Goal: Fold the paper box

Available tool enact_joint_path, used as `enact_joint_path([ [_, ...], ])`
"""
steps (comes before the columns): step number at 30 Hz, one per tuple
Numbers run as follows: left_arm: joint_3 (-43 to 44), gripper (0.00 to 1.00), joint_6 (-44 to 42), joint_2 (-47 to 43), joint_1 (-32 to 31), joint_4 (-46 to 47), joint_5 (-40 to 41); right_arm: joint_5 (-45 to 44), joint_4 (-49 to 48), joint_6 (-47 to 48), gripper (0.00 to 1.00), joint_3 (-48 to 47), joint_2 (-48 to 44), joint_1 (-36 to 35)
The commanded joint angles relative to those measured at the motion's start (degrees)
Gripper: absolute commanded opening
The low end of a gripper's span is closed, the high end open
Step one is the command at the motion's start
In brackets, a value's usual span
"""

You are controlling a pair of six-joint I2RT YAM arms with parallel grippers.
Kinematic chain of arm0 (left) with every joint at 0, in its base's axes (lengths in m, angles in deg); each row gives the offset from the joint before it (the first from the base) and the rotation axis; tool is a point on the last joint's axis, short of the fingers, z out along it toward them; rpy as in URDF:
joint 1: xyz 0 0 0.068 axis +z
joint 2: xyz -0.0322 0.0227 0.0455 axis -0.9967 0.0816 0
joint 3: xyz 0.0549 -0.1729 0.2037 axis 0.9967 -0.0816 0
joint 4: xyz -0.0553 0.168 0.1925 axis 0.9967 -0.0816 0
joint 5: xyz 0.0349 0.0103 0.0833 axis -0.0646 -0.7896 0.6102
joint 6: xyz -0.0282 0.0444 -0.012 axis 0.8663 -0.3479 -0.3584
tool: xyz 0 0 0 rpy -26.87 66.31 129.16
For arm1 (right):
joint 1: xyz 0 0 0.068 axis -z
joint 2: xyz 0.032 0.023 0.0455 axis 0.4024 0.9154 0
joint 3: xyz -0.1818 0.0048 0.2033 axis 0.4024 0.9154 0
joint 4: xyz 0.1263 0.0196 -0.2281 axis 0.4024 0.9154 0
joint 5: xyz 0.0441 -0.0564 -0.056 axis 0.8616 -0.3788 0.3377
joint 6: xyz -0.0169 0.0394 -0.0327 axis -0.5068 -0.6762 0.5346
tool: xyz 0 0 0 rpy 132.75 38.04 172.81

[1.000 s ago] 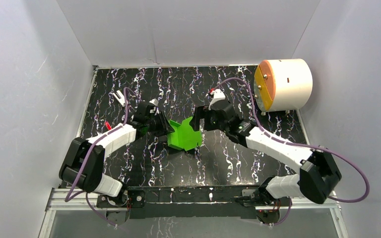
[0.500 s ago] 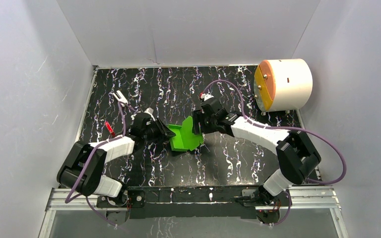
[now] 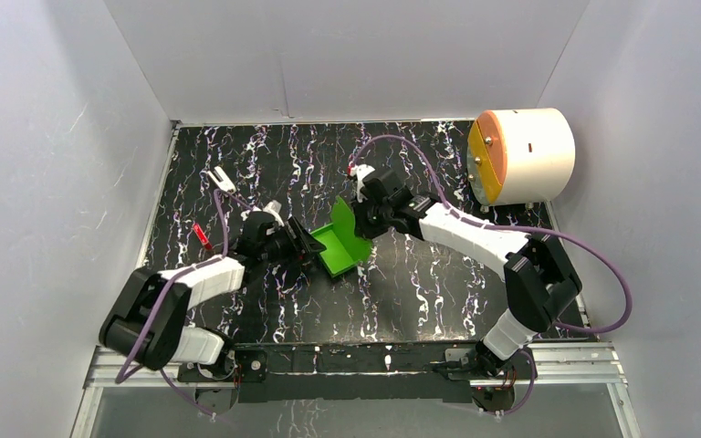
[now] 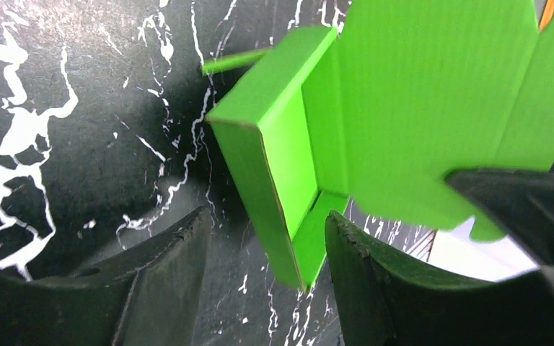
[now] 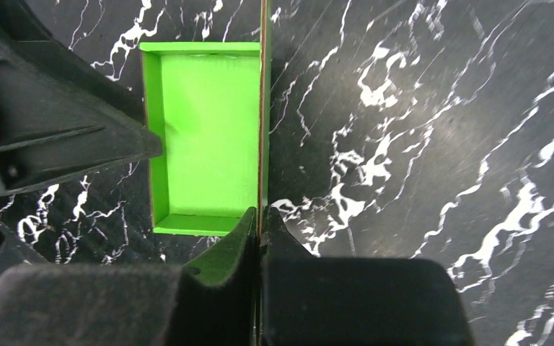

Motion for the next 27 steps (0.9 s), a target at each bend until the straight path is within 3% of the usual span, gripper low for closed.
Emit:
enact_joint_path([
  [1,3.2,0.59,-9.0,-9.9,0.0,-10.2,4.8,0.2,3.0,12.5,0.06,-6.2,-0.6,0.3],
  [10,7.4,0.69,-28.6,-28.7,0.4,-25.8,14.9,10.8,7.5,32.4,0.0,-12.4,2.9,0.4],
  [15,12.3,0.69,-38.5,-33.4,0.5,-33.1,14.8,15.5,11.5,42.5,0.02,-16.3,6.3,0.4],
  [21,9.9,0.72,-43.6,-36.5,0.6,-32.6,20.9,19.8,18.4,53.2,0.05,-22.5,11.5,0.3],
  [27,10.3,0.72,-46.8,-36.5,1.9,-33.2,21.7,21.5,20.2,61.0,0.09,-25.0,14.2,-0.5],
])
